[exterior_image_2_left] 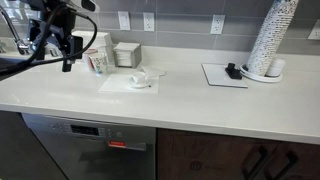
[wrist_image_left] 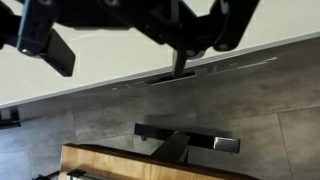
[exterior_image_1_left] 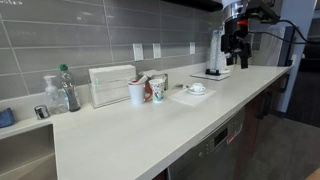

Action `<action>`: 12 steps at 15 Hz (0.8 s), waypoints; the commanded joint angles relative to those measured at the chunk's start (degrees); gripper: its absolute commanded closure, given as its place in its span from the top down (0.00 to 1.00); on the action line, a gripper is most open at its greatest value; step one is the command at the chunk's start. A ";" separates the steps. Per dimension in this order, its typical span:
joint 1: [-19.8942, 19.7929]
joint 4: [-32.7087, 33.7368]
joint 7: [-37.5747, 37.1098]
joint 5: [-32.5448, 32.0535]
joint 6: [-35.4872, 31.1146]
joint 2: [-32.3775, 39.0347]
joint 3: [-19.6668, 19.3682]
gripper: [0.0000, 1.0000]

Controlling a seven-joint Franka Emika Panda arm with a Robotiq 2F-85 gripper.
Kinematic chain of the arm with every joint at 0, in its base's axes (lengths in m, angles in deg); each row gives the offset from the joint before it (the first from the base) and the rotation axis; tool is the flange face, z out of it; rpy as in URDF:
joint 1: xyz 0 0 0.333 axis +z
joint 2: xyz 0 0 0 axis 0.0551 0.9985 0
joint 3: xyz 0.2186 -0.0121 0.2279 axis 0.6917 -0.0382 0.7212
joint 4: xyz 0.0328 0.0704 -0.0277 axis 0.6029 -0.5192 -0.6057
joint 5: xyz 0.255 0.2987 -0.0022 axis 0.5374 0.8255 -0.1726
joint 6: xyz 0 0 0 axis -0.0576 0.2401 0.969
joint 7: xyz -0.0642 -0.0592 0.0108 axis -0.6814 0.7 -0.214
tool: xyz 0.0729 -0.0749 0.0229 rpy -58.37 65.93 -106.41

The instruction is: Remove the mug cup from the white saucer plate and move it slightly to the right on the counter top

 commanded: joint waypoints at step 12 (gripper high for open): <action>-1.15 1.93 1.75 -2.71 -10.28 3.55 1.82 1.00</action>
